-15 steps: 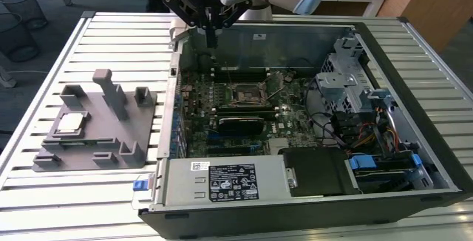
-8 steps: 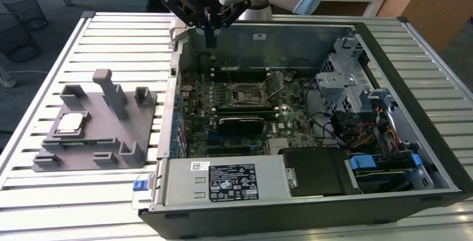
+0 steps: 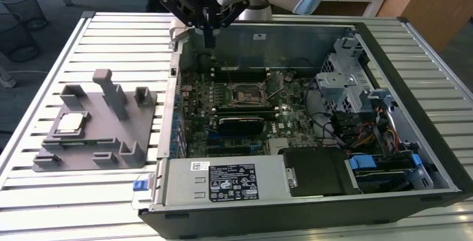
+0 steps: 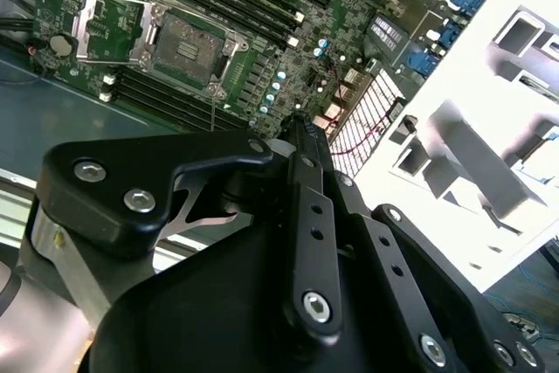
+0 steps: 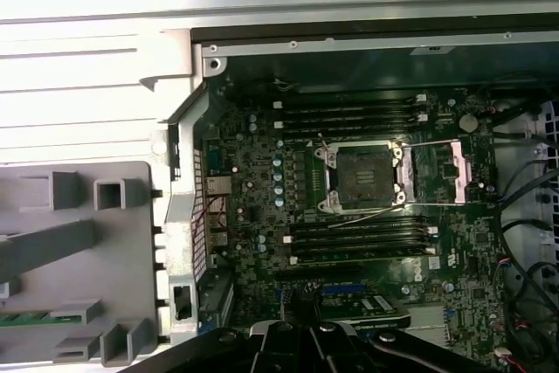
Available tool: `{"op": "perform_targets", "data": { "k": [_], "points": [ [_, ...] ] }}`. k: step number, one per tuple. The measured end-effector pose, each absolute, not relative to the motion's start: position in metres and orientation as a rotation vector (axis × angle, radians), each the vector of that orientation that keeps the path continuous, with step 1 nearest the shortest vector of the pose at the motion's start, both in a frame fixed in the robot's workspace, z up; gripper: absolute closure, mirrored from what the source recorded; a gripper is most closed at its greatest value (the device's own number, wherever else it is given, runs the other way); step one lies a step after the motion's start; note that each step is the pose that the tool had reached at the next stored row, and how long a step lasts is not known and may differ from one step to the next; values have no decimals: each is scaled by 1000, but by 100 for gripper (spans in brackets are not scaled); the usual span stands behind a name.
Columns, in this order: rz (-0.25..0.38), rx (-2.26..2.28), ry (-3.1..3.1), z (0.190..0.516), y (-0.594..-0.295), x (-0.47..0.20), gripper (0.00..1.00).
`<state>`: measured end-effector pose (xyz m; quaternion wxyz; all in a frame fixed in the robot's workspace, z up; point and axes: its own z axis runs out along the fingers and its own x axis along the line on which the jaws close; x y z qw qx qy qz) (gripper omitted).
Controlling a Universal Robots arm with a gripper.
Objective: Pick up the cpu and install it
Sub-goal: 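Reach for the cpu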
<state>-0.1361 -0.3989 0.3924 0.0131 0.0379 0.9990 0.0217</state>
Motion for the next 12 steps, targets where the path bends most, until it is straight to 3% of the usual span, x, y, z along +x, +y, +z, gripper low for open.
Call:
{"op": "perform_targets", "data": {
  "k": [12],
  "points": [
    [68,118,3113,392,-399,-139,89]
  ]
}}
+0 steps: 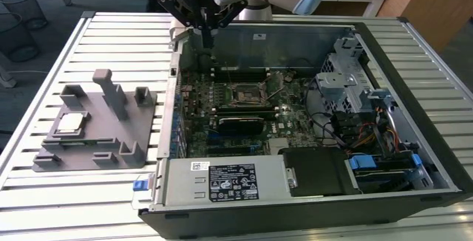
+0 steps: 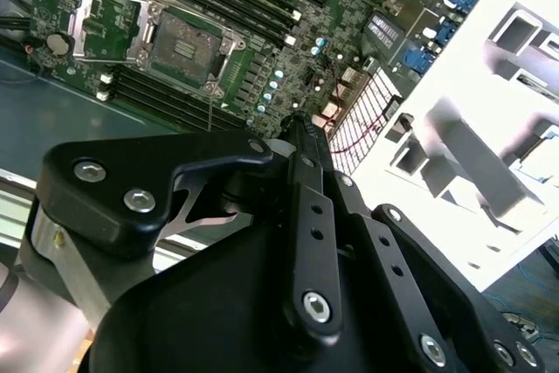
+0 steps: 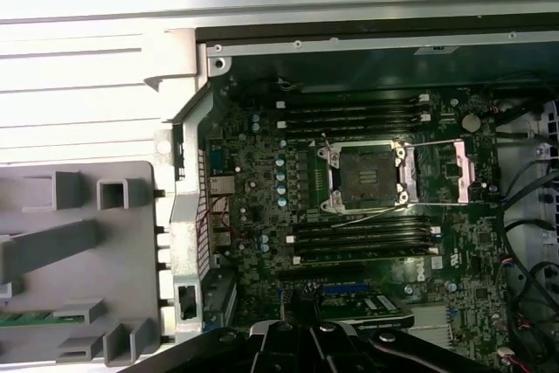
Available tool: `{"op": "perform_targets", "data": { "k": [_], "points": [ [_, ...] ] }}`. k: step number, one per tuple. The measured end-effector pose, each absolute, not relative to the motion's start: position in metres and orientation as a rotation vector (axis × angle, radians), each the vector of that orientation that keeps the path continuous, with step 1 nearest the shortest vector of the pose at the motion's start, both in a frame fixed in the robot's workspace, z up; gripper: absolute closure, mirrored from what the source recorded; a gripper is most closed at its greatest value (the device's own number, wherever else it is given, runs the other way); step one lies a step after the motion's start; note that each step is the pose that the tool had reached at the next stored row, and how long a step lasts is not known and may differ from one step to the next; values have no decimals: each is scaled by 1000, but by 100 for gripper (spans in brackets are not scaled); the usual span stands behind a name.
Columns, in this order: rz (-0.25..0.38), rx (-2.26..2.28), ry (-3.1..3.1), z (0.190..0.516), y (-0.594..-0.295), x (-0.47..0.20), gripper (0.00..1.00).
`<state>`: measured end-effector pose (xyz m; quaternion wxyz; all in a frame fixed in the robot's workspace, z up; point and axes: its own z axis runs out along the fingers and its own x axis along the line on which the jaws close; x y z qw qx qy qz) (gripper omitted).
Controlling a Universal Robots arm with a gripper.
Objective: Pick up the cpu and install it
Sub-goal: 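Reach for the cpu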
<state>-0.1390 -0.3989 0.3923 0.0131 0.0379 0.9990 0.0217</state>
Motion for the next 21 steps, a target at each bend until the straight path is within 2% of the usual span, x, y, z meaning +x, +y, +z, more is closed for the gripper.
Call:
{"op": "perform_targets", "data": {
  "k": [21],
  "points": [
    [68,118,3112,392,-399,-153,89]
  ]
}}
